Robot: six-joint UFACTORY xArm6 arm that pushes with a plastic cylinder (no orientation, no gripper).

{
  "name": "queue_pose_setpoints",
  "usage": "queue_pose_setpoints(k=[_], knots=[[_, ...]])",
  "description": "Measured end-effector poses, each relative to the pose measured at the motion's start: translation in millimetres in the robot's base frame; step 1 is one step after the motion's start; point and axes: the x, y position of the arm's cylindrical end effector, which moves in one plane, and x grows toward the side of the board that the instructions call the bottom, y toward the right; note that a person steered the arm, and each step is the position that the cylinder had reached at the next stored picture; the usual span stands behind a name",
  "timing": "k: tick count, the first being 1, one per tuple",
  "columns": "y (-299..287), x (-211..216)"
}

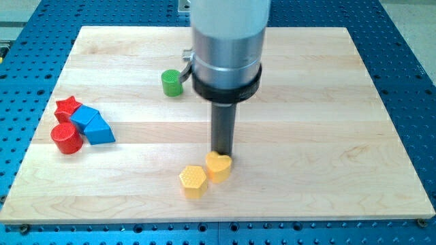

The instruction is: Push the green circle slightly towards the green star

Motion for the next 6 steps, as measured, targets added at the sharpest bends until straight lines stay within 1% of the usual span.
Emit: queue_pose_setpoints(k=[1, 2, 3, 4, 6], knots=[[-4.6, 0.9], [-69.0, -62.3], [-103.7, -97.8], [-103.7, -148.8], [-100.5, -229.9]])
